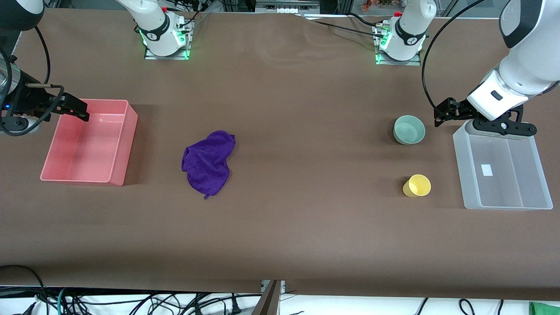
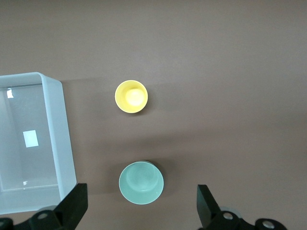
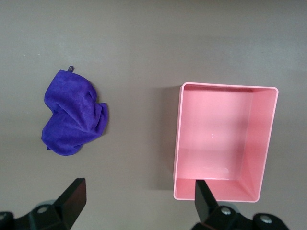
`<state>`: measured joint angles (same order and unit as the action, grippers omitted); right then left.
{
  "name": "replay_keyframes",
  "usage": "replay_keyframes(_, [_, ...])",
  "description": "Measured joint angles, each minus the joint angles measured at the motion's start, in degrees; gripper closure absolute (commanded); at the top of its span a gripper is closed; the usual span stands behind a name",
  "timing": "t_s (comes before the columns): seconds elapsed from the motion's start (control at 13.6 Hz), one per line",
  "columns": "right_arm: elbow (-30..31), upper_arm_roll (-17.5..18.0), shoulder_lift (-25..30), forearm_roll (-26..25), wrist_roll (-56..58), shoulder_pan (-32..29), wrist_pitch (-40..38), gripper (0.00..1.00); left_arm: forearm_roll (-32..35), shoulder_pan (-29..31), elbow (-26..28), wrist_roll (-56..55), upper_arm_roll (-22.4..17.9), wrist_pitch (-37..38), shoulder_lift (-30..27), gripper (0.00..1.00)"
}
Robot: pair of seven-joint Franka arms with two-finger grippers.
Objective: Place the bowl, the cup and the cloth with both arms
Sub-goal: 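Lower the left gripper onto the green bowl rim while the right gripper reaches the cloth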
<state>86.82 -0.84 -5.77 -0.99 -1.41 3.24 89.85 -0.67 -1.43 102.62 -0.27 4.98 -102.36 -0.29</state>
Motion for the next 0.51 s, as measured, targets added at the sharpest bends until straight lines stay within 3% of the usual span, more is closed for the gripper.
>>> replay_keyframes(0.51, [0.0,-0.04,0.0,0.0,0.0,-0.02,0.03,0.0,0.0,0.0,0.05,0.0,0.16,5.3,0.04,0.0])
